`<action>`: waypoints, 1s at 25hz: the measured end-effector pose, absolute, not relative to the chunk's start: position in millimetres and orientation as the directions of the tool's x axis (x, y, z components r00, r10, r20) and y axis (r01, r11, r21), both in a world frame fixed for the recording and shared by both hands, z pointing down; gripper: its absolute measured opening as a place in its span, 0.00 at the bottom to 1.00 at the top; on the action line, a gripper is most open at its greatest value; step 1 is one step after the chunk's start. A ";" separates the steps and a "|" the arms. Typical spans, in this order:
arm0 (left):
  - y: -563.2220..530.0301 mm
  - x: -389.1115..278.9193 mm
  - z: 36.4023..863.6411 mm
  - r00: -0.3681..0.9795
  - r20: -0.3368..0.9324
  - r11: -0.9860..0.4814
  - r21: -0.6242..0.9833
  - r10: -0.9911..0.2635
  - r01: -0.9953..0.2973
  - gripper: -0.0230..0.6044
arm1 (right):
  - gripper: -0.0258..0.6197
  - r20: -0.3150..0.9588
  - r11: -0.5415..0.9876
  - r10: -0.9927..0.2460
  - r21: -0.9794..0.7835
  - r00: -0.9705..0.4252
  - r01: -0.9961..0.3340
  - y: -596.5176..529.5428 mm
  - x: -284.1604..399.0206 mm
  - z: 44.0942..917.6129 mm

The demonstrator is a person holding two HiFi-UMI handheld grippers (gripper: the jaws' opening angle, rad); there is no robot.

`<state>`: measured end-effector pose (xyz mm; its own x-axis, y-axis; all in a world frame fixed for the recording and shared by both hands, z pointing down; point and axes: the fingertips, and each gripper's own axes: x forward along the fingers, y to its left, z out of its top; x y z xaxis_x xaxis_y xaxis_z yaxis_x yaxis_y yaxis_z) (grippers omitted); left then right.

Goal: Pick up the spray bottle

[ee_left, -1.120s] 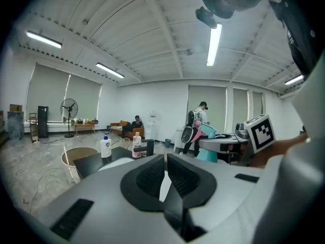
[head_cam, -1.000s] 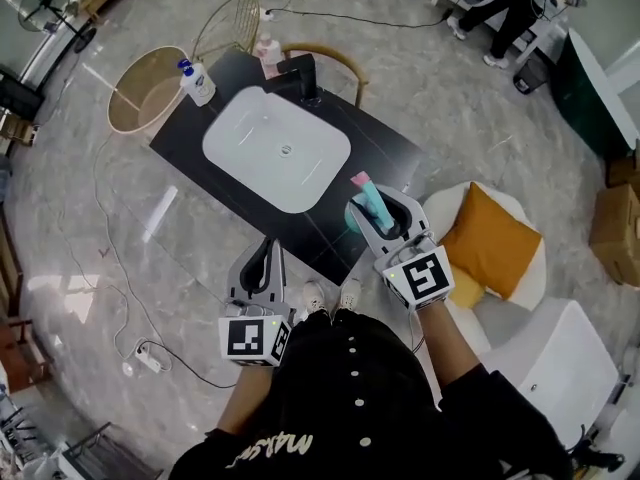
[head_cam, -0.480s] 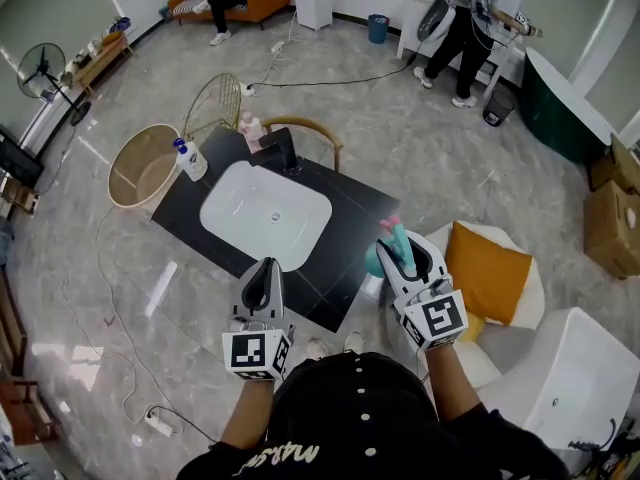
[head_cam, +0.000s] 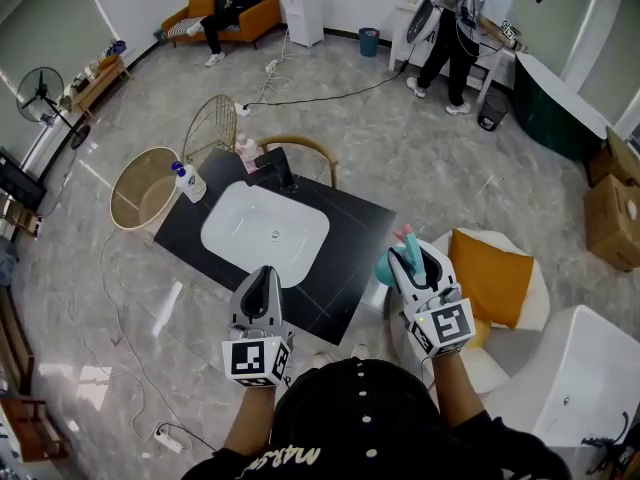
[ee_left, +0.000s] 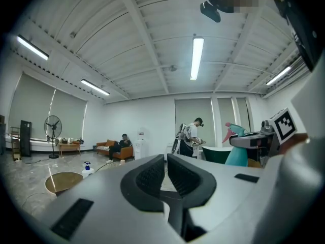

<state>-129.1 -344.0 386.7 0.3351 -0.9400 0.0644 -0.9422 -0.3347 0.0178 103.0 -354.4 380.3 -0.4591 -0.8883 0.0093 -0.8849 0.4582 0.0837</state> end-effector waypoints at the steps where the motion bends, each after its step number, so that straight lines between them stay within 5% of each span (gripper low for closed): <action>1: -344.4 -129.5 386.8 0.334 0.064 -0.334 0.016 -0.940 -0.942 0.08 | 0.24 0.007 0.457 -0.889 0.082 -0.458 -0.886 -355.6 102.9 380.0; 25: -336.4 -151.5 390.4 0.294 0.071 -0.293 0.021 -0.953 -0.956 0.08 | 0.23 -0.002 0.506 -0.861 0.099 -0.509 -0.857 -366.1 71.3 374.9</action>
<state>-151.5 -336.4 390.4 0.2942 -0.9531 0.0710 -0.9557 -0.2935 0.0206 71.3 -366.1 374.9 -0.5088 -0.8609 -0.0020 -0.8568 0.5062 0.0989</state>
